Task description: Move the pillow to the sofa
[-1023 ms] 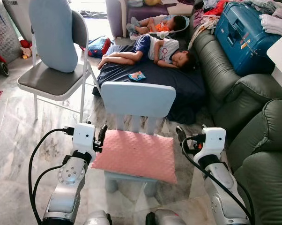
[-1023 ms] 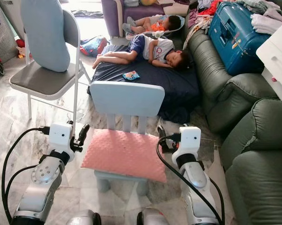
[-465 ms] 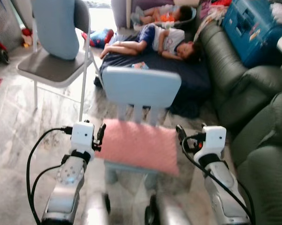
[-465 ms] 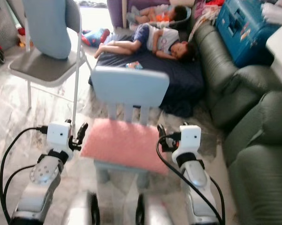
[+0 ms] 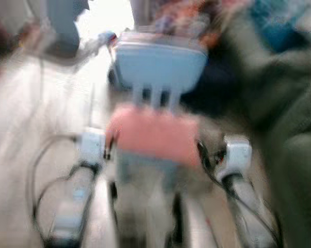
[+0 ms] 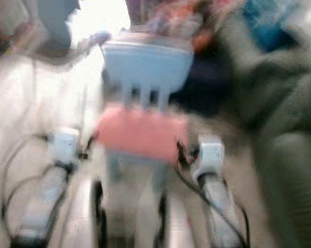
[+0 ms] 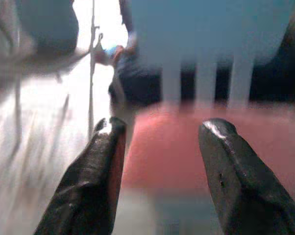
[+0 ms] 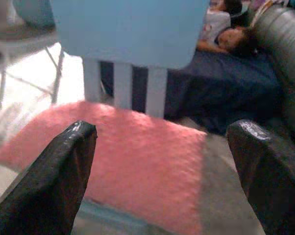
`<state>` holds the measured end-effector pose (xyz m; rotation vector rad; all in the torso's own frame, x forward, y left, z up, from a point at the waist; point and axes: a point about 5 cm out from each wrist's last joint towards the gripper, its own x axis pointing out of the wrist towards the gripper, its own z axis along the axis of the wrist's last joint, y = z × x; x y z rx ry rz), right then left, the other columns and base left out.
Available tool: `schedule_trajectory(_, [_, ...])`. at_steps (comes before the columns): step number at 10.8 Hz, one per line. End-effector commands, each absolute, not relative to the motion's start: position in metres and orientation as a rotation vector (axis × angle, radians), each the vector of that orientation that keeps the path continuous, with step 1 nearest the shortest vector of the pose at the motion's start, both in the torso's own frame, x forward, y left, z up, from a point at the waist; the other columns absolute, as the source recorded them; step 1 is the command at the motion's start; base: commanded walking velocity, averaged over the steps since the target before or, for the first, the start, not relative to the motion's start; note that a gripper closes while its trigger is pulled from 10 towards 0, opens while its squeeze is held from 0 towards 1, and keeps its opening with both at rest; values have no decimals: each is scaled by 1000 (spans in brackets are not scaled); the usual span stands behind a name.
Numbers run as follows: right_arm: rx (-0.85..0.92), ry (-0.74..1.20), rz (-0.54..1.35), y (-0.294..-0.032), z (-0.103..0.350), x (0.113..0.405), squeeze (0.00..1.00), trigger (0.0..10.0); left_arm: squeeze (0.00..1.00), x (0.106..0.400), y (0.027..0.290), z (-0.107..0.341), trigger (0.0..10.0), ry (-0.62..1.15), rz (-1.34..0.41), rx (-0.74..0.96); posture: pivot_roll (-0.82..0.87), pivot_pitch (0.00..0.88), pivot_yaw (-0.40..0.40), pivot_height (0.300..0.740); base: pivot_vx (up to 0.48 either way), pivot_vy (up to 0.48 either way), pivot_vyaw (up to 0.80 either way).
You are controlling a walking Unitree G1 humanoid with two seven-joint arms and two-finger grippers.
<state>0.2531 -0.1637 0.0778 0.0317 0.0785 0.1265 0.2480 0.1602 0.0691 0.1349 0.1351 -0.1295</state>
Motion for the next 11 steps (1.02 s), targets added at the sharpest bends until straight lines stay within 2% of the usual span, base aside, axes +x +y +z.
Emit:
schedule_trajectory(1, [34,92,127,-164,75,250,0,10000,0,253,161,78,10000,97,-120,151,-48,114,-62,582,0,0,0])
schedule_trajectory(4, [25,93,134,-165,74,252,0,10000,0,256,166,82,10000,77,-78,168,-46,111,-65,582,0,0,0])
schedule_trajectory(6, [22,96,140,-165,74,252,0,10000,0,256,167,82,10000,74,-71,170,-46,112,-64,582,261,0,0])
schedule_trajectory(10, [18,95,143,-165,74,252,0,10000,0,257,166,82,10000,70,-71,166,-48,111,-62,582,338,301,0])
schedule_trajectory(11, [18,96,142,-164,74,252,0,10000,0,257,166,82,10000,74,-69,163,-49,114,-62,582,0,0,0])
